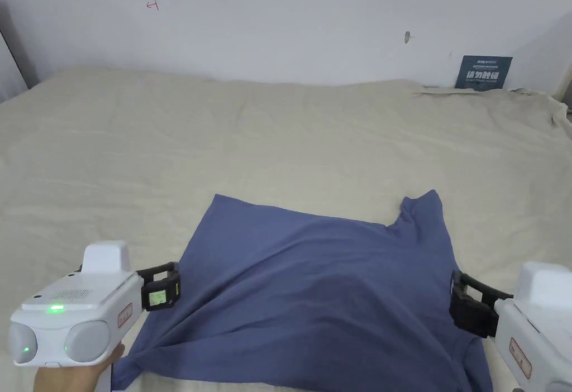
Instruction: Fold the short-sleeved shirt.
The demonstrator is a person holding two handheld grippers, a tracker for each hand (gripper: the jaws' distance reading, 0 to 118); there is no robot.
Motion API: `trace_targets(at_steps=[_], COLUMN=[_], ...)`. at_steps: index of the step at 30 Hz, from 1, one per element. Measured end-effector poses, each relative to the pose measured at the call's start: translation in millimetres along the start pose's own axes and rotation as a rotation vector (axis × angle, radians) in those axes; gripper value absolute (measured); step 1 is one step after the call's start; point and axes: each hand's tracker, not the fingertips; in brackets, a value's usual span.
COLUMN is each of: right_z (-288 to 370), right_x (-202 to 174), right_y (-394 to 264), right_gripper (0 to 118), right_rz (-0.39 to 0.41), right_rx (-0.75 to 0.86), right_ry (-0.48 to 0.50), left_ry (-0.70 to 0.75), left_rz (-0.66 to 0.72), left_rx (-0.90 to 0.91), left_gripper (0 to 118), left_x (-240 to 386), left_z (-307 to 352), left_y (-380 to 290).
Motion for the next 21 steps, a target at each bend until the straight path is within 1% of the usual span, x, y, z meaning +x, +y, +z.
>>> trace_targets(at_steps=[1, 2, 3, 4, 5, 6, 7, 8, 9, 10, 11, 16, 21], right_z=[2.2, 2.7, 3.4, 4.2, 4.8, 3.4, 1.8, -0.7, -2.9, -6.3, -10.0, -32.4, -61.5], right_x=[-1.9, -3.5, -5.7, -7.7, -9.7, -11.2, -12.6, -13.2, -11.9, -10.2, -9.7, -6.7, -4.8], right_y=[1.5, 3.7, 4.9, 5.8, 5.9, 6.2, 5.9, 5.5, 4.5, 4.2, 4.4, 9.8, 21.2], right_gripper=[89, 82, 78, 74, 74, 50, 29, 12, 3, 3, 0, 0, 0], right_rz=[-0.002, -0.003, -0.003, 0.001, 0.006, 0.009, 0.007, 0.007, -0.001, -0.025, -0.025, -0.015, -0.026], right_rx=[0.032, 0.053, 0.052, 0.065, 0.086, 0.103, 0.108, 0.116, 0.131, 0.156, 0.149, 0.148, 0.125], right_ry=[0.009, 0.007, 0.001, 0.001, 0.003, 0.002, -0.003, -0.005, 0.004, 0.036, 0.032, 0.017, 0.004], left_ry=[-0.011, -0.027, -0.055, -0.070, -0.086, -0.093, -0.104, -0.125, -0.136, -0.163, -0.169, -0.181, -0.191], left_rz=[0.007, 0.016, 0.025, 0.028, 0.025, 0.019, 0.013, 0.010, 0.016, 0.026, 0.033, 0.021, -0.007], left_rx=[0.029, 0.059, 0.090, 0.112, 0.132, 0.135, 0.138, 0.145, 0.146, 0.148, 0.140, 0.097, 0.021], left_gripper=[95, 81, 70, 63, 63, 38, 23, 15, 7, 1, 0, 0, 0], left_x=[3.9, 8.3, 12.2, 14.8, 18.6, 22.6, 26.0, 28.9, 31.2, 32.5, 34.5, 40.0, 43.1], left_z=[1.6, 3.6, 5.9, 5.7, 5.4, 4.9, 3.7, 0.5, -1.8, -5.2, -10.8, -52.8, -121.3], left_y=[3.1, 6.0, 8.3, 10.2, 12.0, 13.8, 15.7, 18.5, 21.1, 23.3, 27.0, 45.8, 73.8])
